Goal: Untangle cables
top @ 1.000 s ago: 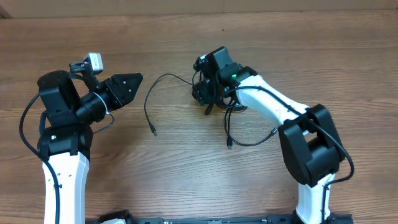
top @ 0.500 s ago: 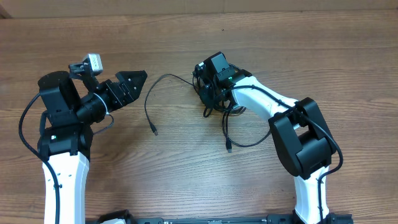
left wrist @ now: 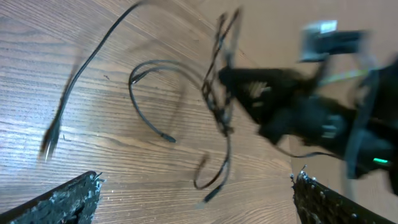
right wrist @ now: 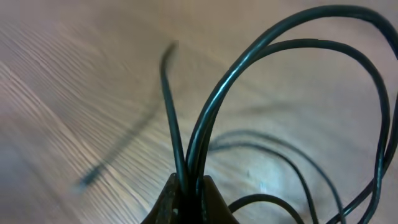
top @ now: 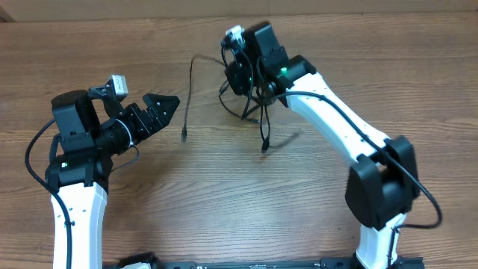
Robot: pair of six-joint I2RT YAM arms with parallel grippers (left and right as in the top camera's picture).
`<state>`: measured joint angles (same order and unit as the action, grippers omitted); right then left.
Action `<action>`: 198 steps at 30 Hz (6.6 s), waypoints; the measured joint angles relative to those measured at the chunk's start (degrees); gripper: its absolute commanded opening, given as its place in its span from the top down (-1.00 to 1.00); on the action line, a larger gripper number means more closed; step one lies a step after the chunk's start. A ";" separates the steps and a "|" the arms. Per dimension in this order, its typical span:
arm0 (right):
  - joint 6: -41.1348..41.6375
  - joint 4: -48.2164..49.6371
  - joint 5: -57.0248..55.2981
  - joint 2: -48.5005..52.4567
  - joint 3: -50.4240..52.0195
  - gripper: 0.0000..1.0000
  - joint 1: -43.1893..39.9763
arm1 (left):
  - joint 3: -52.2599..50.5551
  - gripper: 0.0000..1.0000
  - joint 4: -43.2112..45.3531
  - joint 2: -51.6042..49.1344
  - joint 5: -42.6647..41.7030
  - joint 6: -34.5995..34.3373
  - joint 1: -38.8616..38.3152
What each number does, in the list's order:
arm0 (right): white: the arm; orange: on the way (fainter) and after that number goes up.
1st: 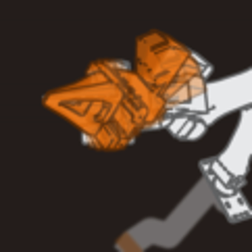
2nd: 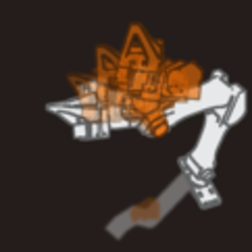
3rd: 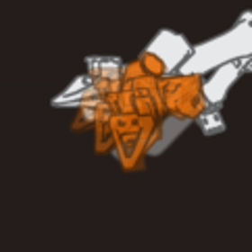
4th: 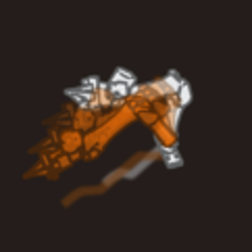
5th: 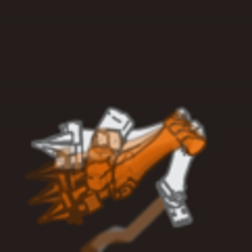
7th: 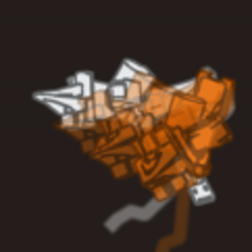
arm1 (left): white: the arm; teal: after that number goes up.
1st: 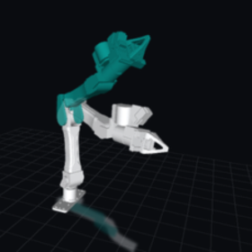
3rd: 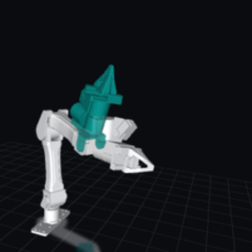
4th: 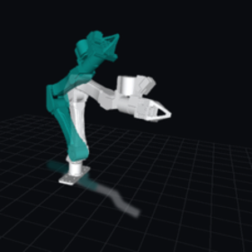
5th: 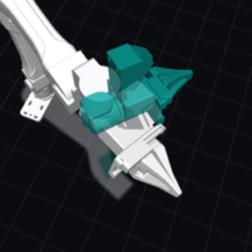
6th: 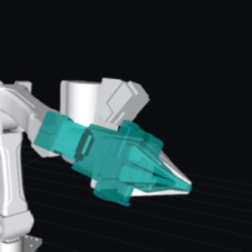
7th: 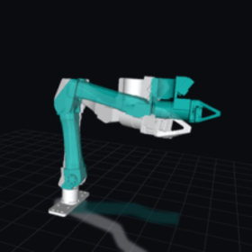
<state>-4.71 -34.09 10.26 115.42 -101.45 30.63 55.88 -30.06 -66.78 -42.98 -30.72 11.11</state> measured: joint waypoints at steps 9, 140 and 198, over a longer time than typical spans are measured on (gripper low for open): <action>0.22 0.15 0.13 -6.73 -2.67 0.92 2.64 | 0.02 -0.99 0.00 0.00 0.00 0.00 0.00; 27.21 -3.28 17.03 -11.43 -2.93 0.92 2.84 | 0.02 -0.42 11.65 -8.24 0.59 -53.53 -10.67; 27.10 -4.70 6.71 -11.43 -2.93 0.92 -7.23 | 0.44 -0.98 -6.12 -17.79 5.14 12.07 -17.07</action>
<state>22.39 -38.79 16.97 103.98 -104.38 23.40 56.31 -36.18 -84.58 -37.85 -18.65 -5.96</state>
